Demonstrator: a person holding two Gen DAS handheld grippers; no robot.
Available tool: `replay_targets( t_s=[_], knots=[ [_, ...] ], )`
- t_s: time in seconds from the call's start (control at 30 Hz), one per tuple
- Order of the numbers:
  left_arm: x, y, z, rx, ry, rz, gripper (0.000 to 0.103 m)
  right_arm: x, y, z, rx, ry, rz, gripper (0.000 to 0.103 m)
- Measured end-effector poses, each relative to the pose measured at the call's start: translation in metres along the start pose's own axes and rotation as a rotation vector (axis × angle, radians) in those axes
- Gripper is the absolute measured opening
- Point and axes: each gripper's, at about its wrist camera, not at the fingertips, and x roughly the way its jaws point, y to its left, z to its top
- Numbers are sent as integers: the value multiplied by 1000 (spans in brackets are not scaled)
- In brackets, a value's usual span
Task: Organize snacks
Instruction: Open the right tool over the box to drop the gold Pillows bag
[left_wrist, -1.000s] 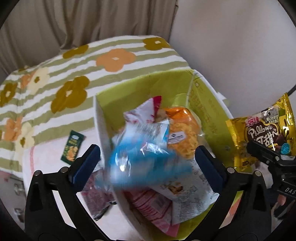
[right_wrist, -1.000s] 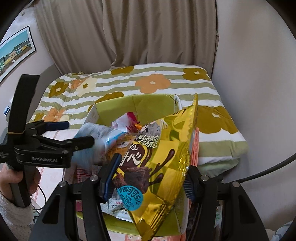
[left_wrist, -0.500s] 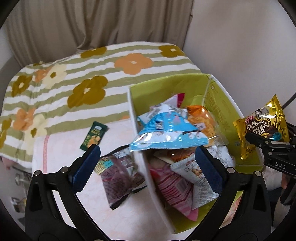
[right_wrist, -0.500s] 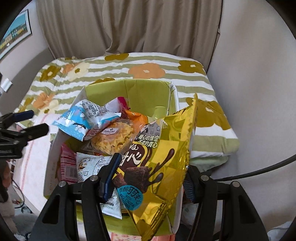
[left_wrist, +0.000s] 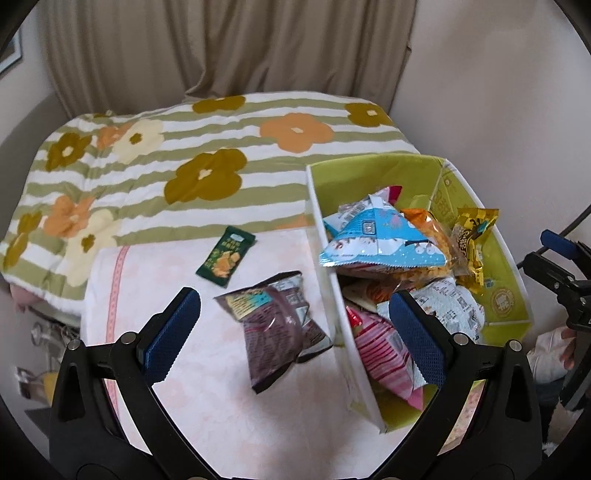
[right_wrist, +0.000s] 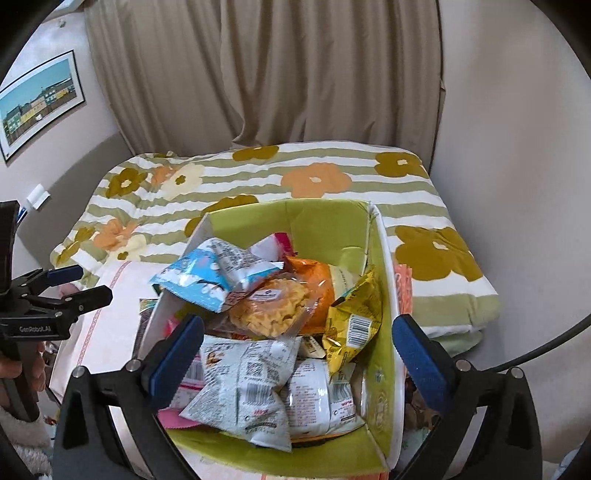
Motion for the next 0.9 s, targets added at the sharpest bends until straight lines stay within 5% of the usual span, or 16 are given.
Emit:
replay_targets(
  t_s=[0.43, 0.9],
  knots=[
    [-43, 52, -25, -60, -34, 69, 101, -21, 50, -6, -87, -36, 114, 102],
    [-11, 126, 10, 17, 21, -57, 101, 8, 168, 3, -125, -24, 84, 102]
  ],
)
